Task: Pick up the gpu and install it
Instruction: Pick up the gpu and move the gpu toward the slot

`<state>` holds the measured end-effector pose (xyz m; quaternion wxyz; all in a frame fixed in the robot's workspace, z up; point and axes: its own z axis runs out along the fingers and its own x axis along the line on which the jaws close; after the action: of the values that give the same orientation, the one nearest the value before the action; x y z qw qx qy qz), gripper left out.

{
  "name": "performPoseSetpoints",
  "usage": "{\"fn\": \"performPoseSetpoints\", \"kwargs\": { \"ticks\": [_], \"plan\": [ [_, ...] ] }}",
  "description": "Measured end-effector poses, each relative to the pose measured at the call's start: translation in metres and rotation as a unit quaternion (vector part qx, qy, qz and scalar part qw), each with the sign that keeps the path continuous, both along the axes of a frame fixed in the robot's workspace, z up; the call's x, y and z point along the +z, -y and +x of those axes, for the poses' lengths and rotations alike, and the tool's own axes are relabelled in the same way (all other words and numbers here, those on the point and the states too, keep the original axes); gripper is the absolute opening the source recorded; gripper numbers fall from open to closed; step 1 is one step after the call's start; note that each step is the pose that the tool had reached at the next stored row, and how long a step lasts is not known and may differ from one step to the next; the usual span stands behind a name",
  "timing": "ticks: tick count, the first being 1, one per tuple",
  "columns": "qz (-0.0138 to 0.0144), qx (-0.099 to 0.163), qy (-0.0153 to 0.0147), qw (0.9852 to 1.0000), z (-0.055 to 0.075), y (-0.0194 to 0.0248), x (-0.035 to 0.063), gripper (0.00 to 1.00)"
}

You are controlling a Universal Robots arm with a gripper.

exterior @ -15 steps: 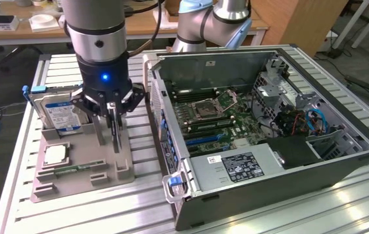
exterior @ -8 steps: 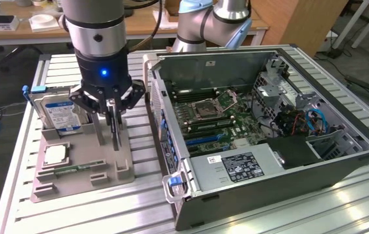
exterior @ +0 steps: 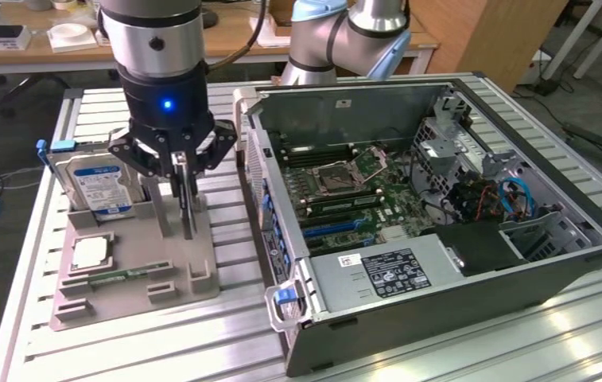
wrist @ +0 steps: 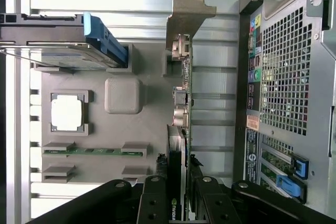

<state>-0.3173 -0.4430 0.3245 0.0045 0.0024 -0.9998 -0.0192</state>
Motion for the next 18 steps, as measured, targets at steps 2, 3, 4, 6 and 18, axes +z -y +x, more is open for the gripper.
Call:
{"fn": "performPoseSetpoints", "kwargs": {
  "ticks": [2,3,4,6,18],
  "plan": [
    [0.0000,0.000,0.0000,1.0000,0.000,0.0000,0.0034,0.26],
    [0.0000,0.000,0.0000,1.0000,0.000,0.0000,0.0048,0.26],
    [0.0000,0.000,0.0000,1.0000,0.000,0.0000,0.0059,0.26],
    [0.0000,0.000,0.0000,1.0000,0.000,0.0000,0.0087,0.26],
    [0.0007,0.000,0.0000,1.0000,0.000,0.0000,0.0130,0.26]
  ]
}}
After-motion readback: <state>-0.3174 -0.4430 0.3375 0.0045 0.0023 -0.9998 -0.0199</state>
